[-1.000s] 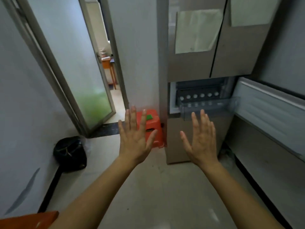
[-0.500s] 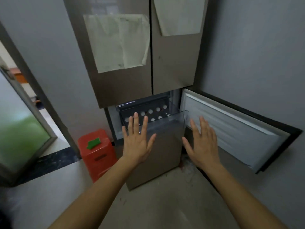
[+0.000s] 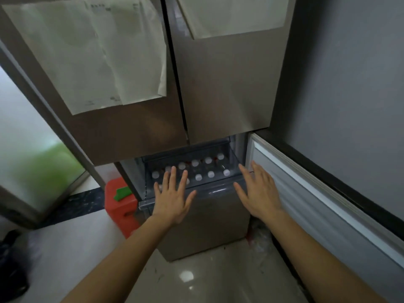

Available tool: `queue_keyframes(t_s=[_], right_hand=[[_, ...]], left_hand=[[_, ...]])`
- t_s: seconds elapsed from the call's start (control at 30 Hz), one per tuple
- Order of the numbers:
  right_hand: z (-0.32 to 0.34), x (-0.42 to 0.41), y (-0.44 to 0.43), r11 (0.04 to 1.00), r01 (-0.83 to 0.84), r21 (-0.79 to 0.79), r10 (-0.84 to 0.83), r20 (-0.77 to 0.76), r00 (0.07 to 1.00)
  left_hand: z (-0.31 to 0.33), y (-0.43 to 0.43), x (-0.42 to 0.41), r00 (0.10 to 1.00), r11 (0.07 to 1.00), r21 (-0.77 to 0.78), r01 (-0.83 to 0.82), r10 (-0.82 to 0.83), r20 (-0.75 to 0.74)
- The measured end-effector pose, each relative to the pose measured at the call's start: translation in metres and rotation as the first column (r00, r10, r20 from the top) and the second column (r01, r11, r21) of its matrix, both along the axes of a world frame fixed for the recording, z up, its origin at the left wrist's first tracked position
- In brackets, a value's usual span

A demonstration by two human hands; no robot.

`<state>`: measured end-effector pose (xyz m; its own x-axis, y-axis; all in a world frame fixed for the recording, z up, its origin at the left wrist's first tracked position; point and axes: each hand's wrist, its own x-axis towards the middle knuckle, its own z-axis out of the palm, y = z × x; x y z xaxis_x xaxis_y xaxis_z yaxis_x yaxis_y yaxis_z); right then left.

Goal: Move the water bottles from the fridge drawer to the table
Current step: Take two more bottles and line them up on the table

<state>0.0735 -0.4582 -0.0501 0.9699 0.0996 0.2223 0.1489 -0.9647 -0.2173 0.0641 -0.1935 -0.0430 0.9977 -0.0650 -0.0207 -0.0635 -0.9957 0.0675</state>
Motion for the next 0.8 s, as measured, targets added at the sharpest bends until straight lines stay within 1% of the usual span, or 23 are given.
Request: queue_keyframes(t_s=[0.13,0.2,0.3,0.37,0.47,0.63,0.73,0.8], right_hand=[[-0.011,0.055,0.006,0.992,-0.120,-0.043,0.114,-0.115,0.987],[-0.018,0.076,0.015,0.986,-0.162,-0.036,0.154,-0.166,0.974],[-0.028,0.109,0.030,0.974,-0.224,-0.016,0.213,-0.247,0.945],[-0.037,0.130,0.039,0.971,-0.239,-0.016,0.226,-0.273,0.935],[-0.049,0.158,0.051,0.971,-0.238,-0.001,0.226,-0.308,0.924],[-0.068,0.207,0.073,0.967,-0.255,0.000,0.231,-0.425,0.875],[-0.082,0.234,0.087,0.961,-0.277,-0.009,0.240,-0.475,0.846],[-0.094,0.246,0.095,0.959,-0.280,-0.037,0.227,-0.488,0.843]], left_hand=[[-0.015,0.001,0.024,0.989,0.995,-0.020,-0.097,0.094,-0.113],[-0.024,0.004,0.035,0.981,0.992,-0.028,-0.122,0.116,-0.157],[-0.036,0.011,0.062,0.970,0.983,-0.087,-0.164,0.145,-0.193],[-0.048,0.016,0.083,0.967,0.974,-0.124,-0.192,0.166,-0.193],[-0.064,0.024,0.114,0.966,0.971,-0.138,-0.193,0.164,-0.199],[-0.088,0.036,0.160,0.943,0.960,-0.217,-0.178,0.104,-0.316],[-0.100,0.038,0.182,0.932,0.966,-0.183,-0.182,0.111,-0.344],[-0.106,0.036,0.192,0.944,0.978,-0.132,-0.159,0.111,-0.311]])
